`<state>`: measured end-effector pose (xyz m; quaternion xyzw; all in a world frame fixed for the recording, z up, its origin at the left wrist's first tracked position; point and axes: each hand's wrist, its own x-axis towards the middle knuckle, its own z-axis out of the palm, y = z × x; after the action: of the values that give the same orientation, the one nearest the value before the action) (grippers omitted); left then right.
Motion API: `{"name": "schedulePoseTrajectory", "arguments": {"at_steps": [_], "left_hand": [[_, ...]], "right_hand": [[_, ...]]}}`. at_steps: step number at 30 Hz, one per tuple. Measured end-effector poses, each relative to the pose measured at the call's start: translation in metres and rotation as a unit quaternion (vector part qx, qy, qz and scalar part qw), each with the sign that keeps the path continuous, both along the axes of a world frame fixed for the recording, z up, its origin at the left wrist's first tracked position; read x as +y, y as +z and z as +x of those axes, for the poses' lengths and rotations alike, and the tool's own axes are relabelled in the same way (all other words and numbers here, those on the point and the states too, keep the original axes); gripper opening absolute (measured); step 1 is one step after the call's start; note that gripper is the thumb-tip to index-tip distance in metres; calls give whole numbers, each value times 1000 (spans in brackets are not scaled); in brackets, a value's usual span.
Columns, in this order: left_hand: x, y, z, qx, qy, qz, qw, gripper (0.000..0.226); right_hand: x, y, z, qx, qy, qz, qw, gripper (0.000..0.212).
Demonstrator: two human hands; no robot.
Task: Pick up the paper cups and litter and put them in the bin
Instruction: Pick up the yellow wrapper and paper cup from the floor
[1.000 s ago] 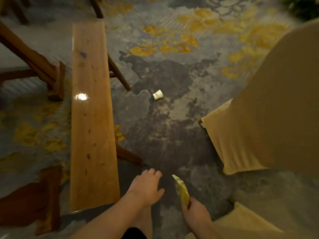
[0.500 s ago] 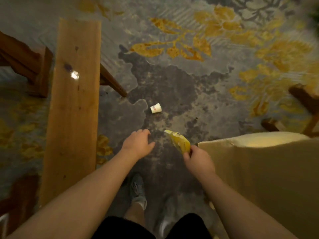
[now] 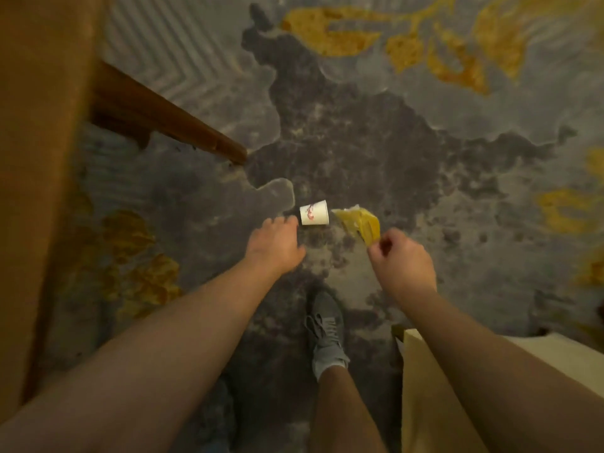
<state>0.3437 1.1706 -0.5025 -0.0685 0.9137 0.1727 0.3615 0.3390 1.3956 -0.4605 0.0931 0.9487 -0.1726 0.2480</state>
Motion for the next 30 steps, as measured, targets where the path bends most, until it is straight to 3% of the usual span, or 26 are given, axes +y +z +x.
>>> {"name": "schedulePoseTrajectory", "arguments": {"at_steps": [11,16,20,23,27,30], "left_hand": [[50,-203,-54,13,-89,-64,994,98],[53,-226,-57,58,-74,-84,992,66],[35,-189,-49,55,21,-65,996,70],[11,-128,-38,67,84,-63,992,67],[-23,-11,-18,64,172,-29,983,59],[-52,88,3,58,241,-5,969,65]], "right_hand": [[34,-159,-37,19,50,-10,999,17],[35,-171,-32,11,72,-25,997,18],[28,-145,-32,23,90,-27,995,18],[14,-98,-36,52,99,-41,993,17],[-15,-2,-44,82,129,-65,986,21],[-47,81,-47,85,146,-80,982,22]]}}
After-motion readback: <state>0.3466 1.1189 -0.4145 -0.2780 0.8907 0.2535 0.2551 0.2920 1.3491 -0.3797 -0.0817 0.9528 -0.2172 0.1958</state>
